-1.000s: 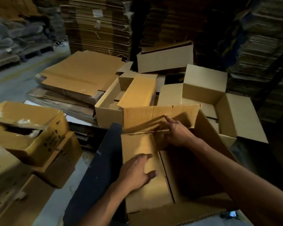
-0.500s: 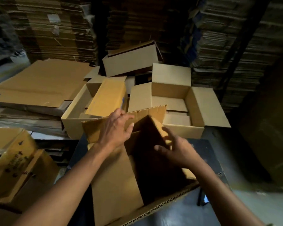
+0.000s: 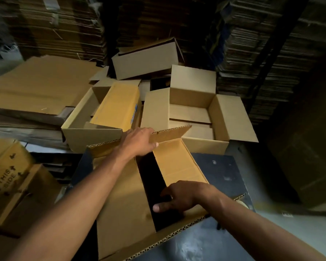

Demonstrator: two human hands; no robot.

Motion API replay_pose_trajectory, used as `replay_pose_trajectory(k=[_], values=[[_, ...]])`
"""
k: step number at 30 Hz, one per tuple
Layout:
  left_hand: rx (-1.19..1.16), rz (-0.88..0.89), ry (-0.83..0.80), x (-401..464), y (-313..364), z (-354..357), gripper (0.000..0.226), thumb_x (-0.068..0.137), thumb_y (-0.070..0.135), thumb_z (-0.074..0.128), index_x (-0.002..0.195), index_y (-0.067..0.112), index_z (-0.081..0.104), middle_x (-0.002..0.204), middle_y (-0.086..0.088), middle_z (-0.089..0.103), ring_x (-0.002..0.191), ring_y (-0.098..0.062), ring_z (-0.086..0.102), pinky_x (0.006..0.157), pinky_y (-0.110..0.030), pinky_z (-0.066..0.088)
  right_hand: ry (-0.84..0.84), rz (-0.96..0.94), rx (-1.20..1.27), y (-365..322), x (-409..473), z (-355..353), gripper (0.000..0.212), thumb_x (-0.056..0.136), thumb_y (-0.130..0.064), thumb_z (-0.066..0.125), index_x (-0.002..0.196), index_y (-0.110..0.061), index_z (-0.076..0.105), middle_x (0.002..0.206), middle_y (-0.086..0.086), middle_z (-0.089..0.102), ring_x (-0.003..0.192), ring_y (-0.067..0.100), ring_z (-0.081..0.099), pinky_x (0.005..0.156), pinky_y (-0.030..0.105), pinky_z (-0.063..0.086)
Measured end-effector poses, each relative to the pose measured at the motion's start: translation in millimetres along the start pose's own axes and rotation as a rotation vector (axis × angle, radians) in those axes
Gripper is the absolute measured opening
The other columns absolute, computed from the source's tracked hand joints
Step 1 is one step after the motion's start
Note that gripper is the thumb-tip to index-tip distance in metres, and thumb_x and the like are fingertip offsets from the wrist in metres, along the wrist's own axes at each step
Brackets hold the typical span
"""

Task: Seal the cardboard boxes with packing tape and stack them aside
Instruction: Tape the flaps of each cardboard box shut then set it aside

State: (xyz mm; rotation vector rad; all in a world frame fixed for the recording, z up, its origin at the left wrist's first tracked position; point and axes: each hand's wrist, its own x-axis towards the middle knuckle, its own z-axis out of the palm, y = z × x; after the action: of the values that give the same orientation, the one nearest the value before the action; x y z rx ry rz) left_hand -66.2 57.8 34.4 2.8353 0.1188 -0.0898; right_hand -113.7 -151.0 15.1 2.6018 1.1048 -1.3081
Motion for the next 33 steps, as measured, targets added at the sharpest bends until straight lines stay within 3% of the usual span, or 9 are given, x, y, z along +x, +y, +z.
replay_pose_trajectory(k=[4, 11, 15, 17, 23, 26, 29, 31, 33], values=[[-0.028, 0.039, -0.068, -24.8, 3.3, 17.6, 0.056, 0.097, 0.05, 0.065, 0.147, 0.029, 0.052, 0.137, 0.0, 0.066, 0.127, -0.027, 0.059, 0.109, -0.045, 0.044, 0.002, -0.005, -0.075, 3.5, 10.2, -15.7, 0.079, 0.092, -0.08, 0.043, 0.133, -0.016, 0.065, 0.135, 0.008, 0.065, 0.12, 0.029, 0.06, 0.104, 0.046, 0.046], [-0.18, -0.045, -0.377, -53.6, -23.5, 65.9, 0.058, 0.097, 0.064, 0.054, 0.146, 0.033, 0.055, 0.149, 0.003, 0.057, 0.131, -0.024, 0.055, 0.104, -0.041, 0.048, 0.421, -0.149, 0.22, 10.8, -14.0, -61.0, 0.043, 0.094, -0.064, 0.059, 0.102, -0.025, 0.076, 0.104, -0.008, 0.075, 0.1, 0.008, 0.067, 0.09, 0.039, 0.055], [-0.31, -0.021, -0.453, -49.7, -25.4, 49.3, 0.054, 0.105, 0.063, 0.036, 0.128, 0.025, 0.068, 0.131, 0.0, 0.068, 0.118, -0.022, 0.061, 0.104, -0.045, 0.048, 0.025, -0.223, 0.239, 14.4, -67.1, -75.4, 0.05, 0.066, -0.067, 0.085, 0.107, -0.039, 0.076, 0.116, -0.027, 0.07, 0.108, -0.012, 0.059, 0.099, 0.025, 0.047], [-0.317, -0.05, -0.503, -42.4, -22.5, 43.5, 0.06, 0.104, 0.066, 0.031, 0.132, 0.025, 0.065, 0.131, -0.001, 0.066, 0.119, -0.022, 0.06, 0.103, -0.045, 0.049, -0.082, -0.177, 0.127, 10.0, -81.6, -71.3, 0.046, 0.066, -0.05, 0.092, 0.109, -0.042, 0.076, 0.114, -0.034, 0.069, 0.098, -0.028, 0.053, 0.08, 0.003, 0.04], [-0.392, -0.108, -0.627, -29.1, -13.7, 27.2, 0.103, 0.079, 0.098, 0.01, 0.148, 0.035, 0.054, 0.145, 0.009, 0.053, 0.139, -0.02, 0.045, 0.119, -0.051, 0.03, 0.38, -0.075, -0.085, 26.6, -56.3, -73.5, 0.022, 0.087, -0.043, 0.078, 0.108, -0.041, 0.073, 0.116, -0.026, 0.064, 0.1, -0.006, 0.059, 0.083, 0.019, 0.051], [-0.385, -0.132, -0.766, -21.3, -14.8, 14.1, 0.101, 0.078, 0.098, 0.016, 0.152, 0.037, 0.047, 0.153, 0.003, 0.049, 0.143, -0.03, 0.041, 0.117, -0.056, 0.027, 0.54, -0.005, -0.069, 39.7, -15.9, -63.4, 0.037, 0.086, -0.047, 0.078, 0.12, -0.037, 0.068, 0.13, -0.012, 0.063, 0.121, 0.01, 0.059, 0.099, 0.037, 0.055], [-0.32, -0.069, -0.89, -15.8, -23.0, 12.0, 0.098, 0.07, 0.098, 0.047, 0.149, 0.041, 0.048, 0.152, 0.003, 0.05, 0.136, -0.027, 0.047, 0.114, -0.05, 0.037, 0.6, 0.188, -0.035, 60.7, 24.5, -35.9, 0.072, 0.08, -0.071, 0.07, 0.144, -0.043, 0.051, 0.162, 0.001, 0.036, 0.153, 0.031, 0.024, 0.119, 0.061, 0.029], [-0.189, 0.081, -0.843, -21.4, -22.6, 21.8, 0.069, 0.092, 0.073, 0.055, 0.152, 0.039, 0.045, 0.154, 0.005, 0.048, 0.139, -0.023, 0.046, 0.115, -0.046, 0.038, 0.606, 0.336, 0.147, 78.4, 43.3, -14.1, 0.11, 0.065, -0.092, 0.063, 0.157, -0.047, 0.023, 0.172, 0.004, 0.006, 0.157, 0.038, 0.004, 0.12, 0.068, 0.015], [-0.012, 0.113, -0.685, -41.1, -12.2, 45.5, 0.059, 0.102, 0.06, 0.05, 0.153, 0.031, 0.044, 0.163, 0.0, 0.039, 0.145, -0.023, 0.041, 0.117, -0.045, 0.037, 0.61, 0.405, 0.351, 93.1, 56.6, 6.5, 0.134, 0.049, -0.105, 0.057, 0.159, -0.05, 0.003, 0.171, 0.008, 0.004, 0.155, 0.043, 0.012, 0.117, 0.072, 0.024]])
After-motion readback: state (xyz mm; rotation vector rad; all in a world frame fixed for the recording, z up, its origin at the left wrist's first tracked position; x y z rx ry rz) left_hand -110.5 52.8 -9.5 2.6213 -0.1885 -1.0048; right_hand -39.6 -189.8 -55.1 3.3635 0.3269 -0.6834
